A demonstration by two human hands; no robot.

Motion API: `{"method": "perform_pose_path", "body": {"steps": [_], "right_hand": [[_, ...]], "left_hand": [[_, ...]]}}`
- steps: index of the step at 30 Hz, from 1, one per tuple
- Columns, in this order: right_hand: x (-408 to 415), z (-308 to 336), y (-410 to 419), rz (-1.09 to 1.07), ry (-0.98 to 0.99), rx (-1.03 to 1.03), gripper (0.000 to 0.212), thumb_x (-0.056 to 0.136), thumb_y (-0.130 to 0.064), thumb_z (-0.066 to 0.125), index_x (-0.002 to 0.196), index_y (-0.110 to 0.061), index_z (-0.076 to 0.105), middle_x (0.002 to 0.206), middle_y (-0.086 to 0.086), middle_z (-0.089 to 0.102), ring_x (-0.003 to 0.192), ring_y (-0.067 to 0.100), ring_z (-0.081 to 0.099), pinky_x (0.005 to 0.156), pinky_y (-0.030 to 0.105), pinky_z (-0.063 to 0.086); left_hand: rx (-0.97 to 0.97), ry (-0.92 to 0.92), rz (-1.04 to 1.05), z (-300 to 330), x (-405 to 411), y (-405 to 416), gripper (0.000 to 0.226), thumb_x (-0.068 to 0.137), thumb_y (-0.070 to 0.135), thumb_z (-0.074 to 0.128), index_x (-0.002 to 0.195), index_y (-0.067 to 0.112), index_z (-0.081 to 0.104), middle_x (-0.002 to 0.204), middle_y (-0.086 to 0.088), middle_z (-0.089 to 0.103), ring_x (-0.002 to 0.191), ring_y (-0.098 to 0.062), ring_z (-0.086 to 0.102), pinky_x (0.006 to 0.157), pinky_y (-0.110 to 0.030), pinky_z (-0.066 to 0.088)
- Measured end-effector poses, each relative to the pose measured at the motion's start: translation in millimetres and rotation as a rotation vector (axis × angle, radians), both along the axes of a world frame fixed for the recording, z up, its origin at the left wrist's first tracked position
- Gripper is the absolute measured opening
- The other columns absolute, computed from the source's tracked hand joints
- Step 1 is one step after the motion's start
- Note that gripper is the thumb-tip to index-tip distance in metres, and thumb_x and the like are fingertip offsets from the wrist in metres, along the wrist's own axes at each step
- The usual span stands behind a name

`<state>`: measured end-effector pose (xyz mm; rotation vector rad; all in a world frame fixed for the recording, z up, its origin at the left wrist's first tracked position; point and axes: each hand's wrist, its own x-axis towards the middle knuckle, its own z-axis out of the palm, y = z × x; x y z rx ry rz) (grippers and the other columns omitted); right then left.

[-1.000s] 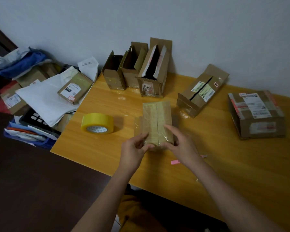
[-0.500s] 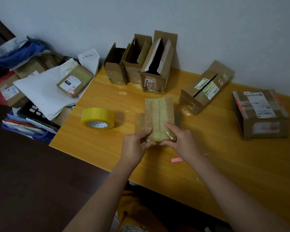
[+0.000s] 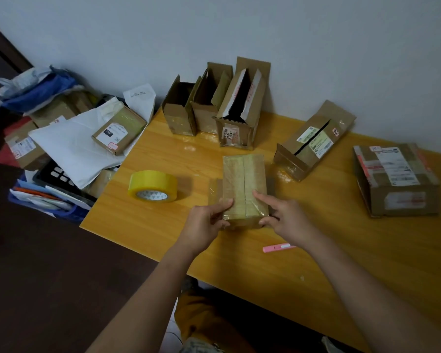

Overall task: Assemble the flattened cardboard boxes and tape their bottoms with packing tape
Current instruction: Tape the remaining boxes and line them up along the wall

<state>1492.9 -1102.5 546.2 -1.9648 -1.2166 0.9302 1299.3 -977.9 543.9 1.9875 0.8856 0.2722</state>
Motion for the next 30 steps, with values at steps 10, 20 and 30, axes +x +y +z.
{"method": "perform_pose_path", "body": {"steps": [10, 20, 30], "right_hand": [[-21.1, 1.1, -25.6, -0.415, 0.212, 0.073, 0.047, 0.088, -0.003, 0.067, 0.128, -0.026, 0.057, 0.108, -0.015, 0.065, 0.100, 0.003, 0.064, 0.090, 0.030, 0.055], [-15.8, -7.1, -30.1, -0.312, 0.067, 0.135, 0.026, 0.083, -0.002, 0.072, 0.105, -0.016, 0.069, 0.091, -0.012, 0.070, 0.084, -0.001, 0.068, 0.080, 0.017, 0.055], [-3.4, -11.7, -15.6, -0.042, -0.208, 0.211, 0.054, 0.077, -0.005, 0.077, 0.128, -0.016, 0.062, 0.111, 0.001, 0.064, 0.090, 0.016, 0.066, 0.084, 0.031, 0.058]], "left_hand": [[-0.232, -0.123, 0.076, 1.1, -5.4, -9.4, 0.060, 0.081, -0.007, 0.070, 0.133, 0.020, 0.056, 0.131, 0.006, 0.059, 0.120, -0.002, 0.056, 0.097, -0.019, 0.048], [-0.217, -0.075, 0.091, 3.3, 0.0, -4.6, 0.057, 0.080, -0.003, 0.073, 0.131, 0.015, 0.058, 0.127, 0.007, 0.059, 0.113, -0.002, 0.059, 0.090, -0.010, 0.047], [-0.273, -0.121, 0.119, 0.9, 0.9, -7.1, 0.055, 0.080, -0.006, 0.072, 0.129, 0.012, 0.059, 0.122, 0.009, 0.060, 0.104, 0.009, 0.059, 0.085, -0.008, 0.048]]}}
